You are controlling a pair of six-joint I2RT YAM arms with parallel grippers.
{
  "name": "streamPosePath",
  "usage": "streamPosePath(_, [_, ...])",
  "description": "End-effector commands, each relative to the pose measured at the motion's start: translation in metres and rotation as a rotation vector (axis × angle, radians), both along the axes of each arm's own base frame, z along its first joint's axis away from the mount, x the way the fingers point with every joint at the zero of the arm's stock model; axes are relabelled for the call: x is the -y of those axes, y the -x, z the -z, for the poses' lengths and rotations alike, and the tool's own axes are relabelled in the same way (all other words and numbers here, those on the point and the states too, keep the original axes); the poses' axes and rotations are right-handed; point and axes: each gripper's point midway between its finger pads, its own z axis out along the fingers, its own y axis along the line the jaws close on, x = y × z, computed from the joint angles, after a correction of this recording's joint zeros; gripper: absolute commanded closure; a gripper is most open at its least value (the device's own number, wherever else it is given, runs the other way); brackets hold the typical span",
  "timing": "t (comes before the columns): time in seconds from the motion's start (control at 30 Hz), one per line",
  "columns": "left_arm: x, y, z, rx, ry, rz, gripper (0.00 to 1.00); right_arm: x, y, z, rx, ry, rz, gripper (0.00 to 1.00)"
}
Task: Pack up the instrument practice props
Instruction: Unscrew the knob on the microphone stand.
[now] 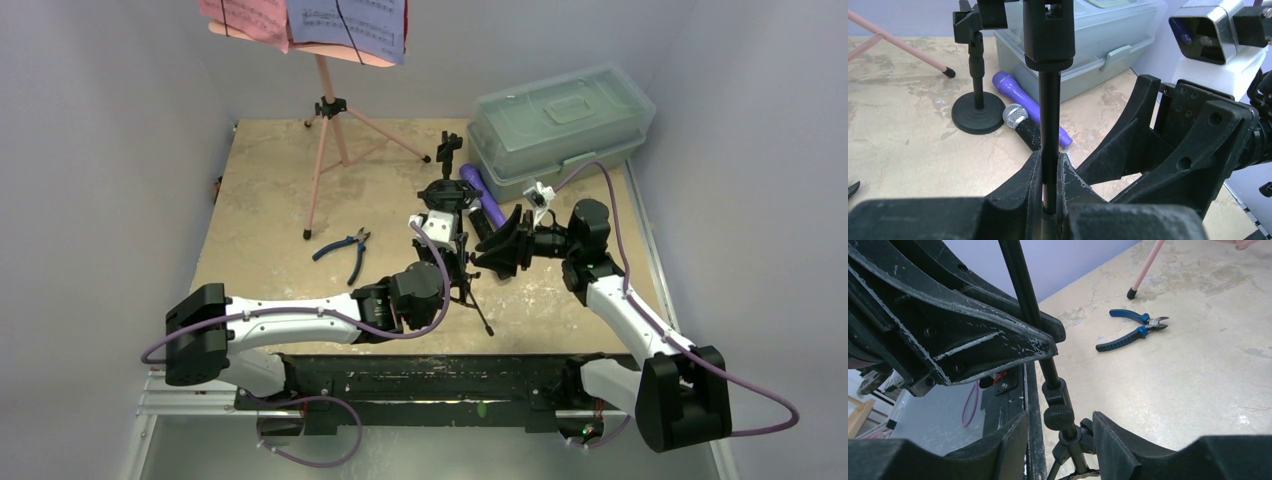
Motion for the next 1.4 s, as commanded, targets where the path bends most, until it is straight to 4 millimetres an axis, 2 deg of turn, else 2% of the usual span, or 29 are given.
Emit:
streamPosePath(0.0, [0.006,-0.003,-0.04,0.049,0.136,-0.003,1.0,-0.003,-0.005,-0.013,0.028,-0.018,0.011,0.49])
streamPosePath(0.1, [0.007,-0.003,-0.039,0.047,0.14,-0.003,1.0,-0.004,-0.004,-0.013,0.031,-0.018,0.005,0.63])
streamPosePath(0.13, [0.006,-0.003,-0.038,0.046,0.141,-0.004,1.0,-0.004,-0.005,-0.012,0.033,-0.015,0.004,0.65])
streamPosePath(0.3, [0.007,-0.003,-0.04,0.047,0.145,-0.003,1.0,-0.004,-0.008,-0.007,0.026,0.004,0.018,0.53])
streamPosePath(0.4, [0.007,-0.003,-0.041,0.048,0.15,-0.002,1.0,-0.005,-0.007,-0.006,0.03,0.008,0.012,0.51])
streamPosePath(0.67, [0.007,-0.003,-0.041,0.047,0.153,0.0,1.0,-0.007,-0.002,-0.008,0.094,0.014,-0.035,0.97])
streamPosePath(0.7, [0.008,-0.003,-0.04,0.046,0.15,0.0,1.0,-0.007,0.0,-0.008,0.121,0.018,-0.048,1.0])
streamPosePath(0.83, [0.008,-0.002,-0.037,0.038,0.15,0.009,1.0,-0.004,0.011,-0.013,0.317,0.042,-0.099,1.0])
streamPosePath(0.93, [0.011,0.0,-0.031,0.024,0.149,0.025,1.0,0.001,0.019,-0.014,0.589,0.089,-0.129,1.0])
streamPosePath(1.07, [0.013,0.002,-0.022,0.005,0.142,0.041,1.0,0.007,0.025,-0.005,0.79,0.157,-0.157,1.0])
streamPosePath(1.1, [0.014,0.002,-0.021,0.002,0.142,0.045,1.0,0.008,0.026,0.001,0.799,0.174,-0.169,0.99])
streamPosePath(1.17, [0.016,0.003,-0.019,-0.003,0.143,0.052,1.0,0.009,0.028,0.005,0.816,0.179,-0.18,0.88])
streamPosePath(1.27, [0.017,0.004,-0.02,-0.003,0.146,0.06,1.0,0.008,0.034,0.005,0.804,0.156,-0.208,0.58])
streamPosePath(1.37, [0.016,0.004,-0.023,0.005,0.146,0.064,1.0,0.007,0.039,-0.002,0.752,0.122,-0.225,0.37])
